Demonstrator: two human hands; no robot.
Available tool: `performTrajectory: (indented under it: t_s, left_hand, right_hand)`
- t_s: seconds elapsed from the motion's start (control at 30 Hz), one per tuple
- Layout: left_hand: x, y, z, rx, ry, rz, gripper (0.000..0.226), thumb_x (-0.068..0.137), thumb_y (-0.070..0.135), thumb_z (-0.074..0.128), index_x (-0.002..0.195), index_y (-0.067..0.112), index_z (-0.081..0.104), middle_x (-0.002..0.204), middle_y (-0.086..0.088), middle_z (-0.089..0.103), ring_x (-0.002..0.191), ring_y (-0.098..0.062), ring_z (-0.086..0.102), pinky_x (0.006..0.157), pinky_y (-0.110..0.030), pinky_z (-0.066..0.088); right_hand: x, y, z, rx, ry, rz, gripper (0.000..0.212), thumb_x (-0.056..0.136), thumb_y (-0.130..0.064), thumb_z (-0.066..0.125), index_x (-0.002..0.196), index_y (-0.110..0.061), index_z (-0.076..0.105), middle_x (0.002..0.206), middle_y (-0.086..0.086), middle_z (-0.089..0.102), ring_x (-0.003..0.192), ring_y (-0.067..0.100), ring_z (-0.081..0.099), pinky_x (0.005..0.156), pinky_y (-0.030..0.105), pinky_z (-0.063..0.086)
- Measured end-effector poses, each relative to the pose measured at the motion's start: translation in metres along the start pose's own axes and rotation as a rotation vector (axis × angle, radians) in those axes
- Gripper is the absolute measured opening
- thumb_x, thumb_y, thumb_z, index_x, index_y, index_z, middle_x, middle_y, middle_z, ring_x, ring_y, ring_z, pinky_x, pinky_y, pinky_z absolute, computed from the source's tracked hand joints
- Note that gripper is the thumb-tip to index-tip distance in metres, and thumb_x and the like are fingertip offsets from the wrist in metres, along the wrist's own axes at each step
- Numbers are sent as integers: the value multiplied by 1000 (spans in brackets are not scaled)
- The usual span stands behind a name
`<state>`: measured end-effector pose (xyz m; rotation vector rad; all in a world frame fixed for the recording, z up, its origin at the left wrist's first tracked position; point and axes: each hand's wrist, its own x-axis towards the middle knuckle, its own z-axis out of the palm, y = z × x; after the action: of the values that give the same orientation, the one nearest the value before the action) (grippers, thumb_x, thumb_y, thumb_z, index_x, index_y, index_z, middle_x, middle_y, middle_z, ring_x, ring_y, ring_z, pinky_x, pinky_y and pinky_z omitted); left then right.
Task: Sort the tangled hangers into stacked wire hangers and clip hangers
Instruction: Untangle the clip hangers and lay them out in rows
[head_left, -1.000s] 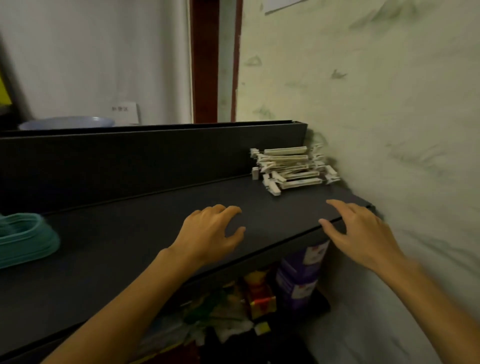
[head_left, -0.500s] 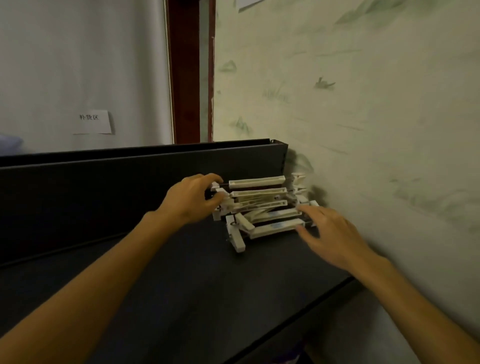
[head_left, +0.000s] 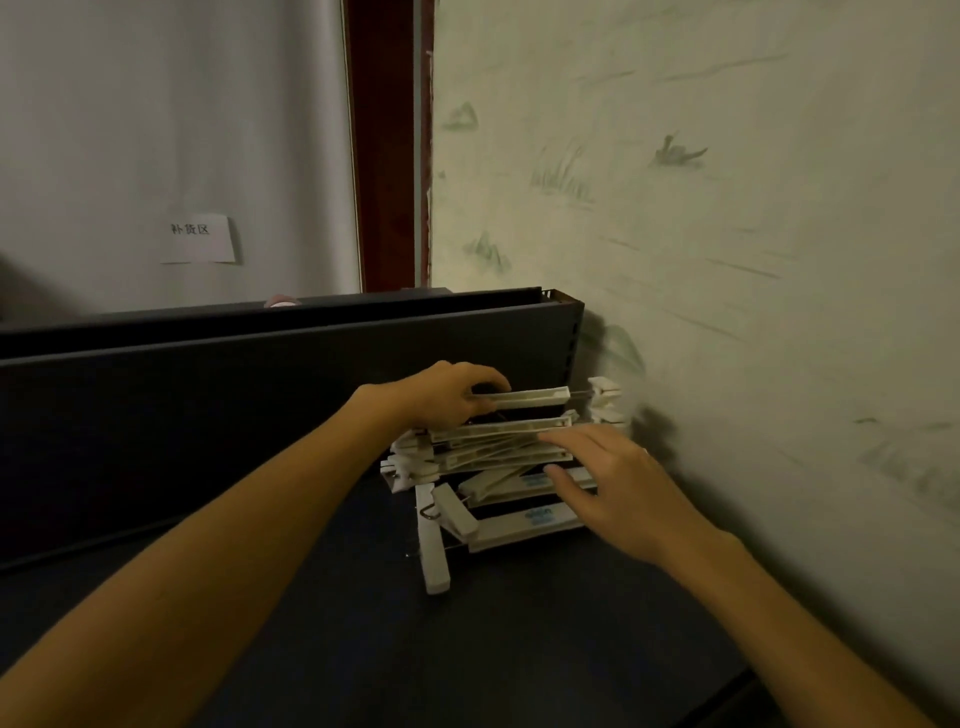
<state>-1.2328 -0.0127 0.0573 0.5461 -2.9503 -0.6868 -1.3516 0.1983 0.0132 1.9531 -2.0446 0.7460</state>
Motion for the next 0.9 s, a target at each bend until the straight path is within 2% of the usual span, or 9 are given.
performTrajectory:
  t_s: [0.07,0.13,0.23,0.3,0.43,0.53,0.67,0.77,0.9]
  left_hand:
    - [-4,6,1,-54,119,23,30,97,26,46,126,34,47,109,3,59,86,-10,59,75,-27,48]
    - [-9,16,0,-118,251,26,30,97,24,45,125,34,48,101,4,61,80,-17,60,72,-30,52]
    - [-16,31,-2,-98,370,18,29,97,24,44,124,35,48,96,2,59,74,-17,58,68,-31,52]
    - [-23,36,0,-44,412,7,30,97,24,45,124,36,48,99,1,57,77,-13,55,70,-30,51]
    - [-47,39,11,30,527,-35,33,95,25,50,124,40,49,108,1,50,93,-14,49,80,-29,44]
    - [-73,38,17,42,651,-52,35,94,25,51,126,40,48,111,2,49,97,-14,45,81,-28,42]
    - [-113,27,16,116,778,-95,36,94,23,50,128,36,48,115,-3,50,100,-15,45,79,-27,40]
    - [-145,15,10,163,839,-121,36,94,22,50,129,32,49,115,-5,50,99,-16,45,78,-28,41]
    - [-192,-4,-2,224,895,-163,36,94,23,51,130,29,50,113,-6,51,96,-18,46,77,-29,42]
  right_hand:
    - [8,3,5,20,20,-39,34,92,-27,54,126,-19,54,120,-3,58,110,6,52,91,22,45]
    - [17,5,10,16,43,-61,33,92,-25,54,124,-19,55,119,-2,58,109,8,52,91,22,44]
    - [30,13,21,-41,39,-70,38,91,-25,54,128,-19,52,124,1,57,114,15,52,97,32,44]
    - [40,21,26,-52,1,-39,42,91,-26,53,133,-21,47,127,3,57,117,19,51,100,39,42]
    - [57,29,32,-84,-160,-40,48,92,-25,53,137,-32,37,123,3,59,113,23,55,102,43,40]
    - [63,29,35,-39,-196,-65,47,92,-22,54,135,-36,40,121,0,57,109,21,55,101,42,40]
    - [64,23,33,-105,-211,-111,51,88,-11,58,133,-32,46,124,2,56,114,21,52,108,41,31]
    - [63,15,24,-7,-163,-85,44,90,-7,53,129,-26,51,124,5,54,112,23,51,100,40,41]
    - [59,-15,2,-66,42,-180,38,88,-7,57,124,-18,58,113,11,57,98,26,56,86,43,48]
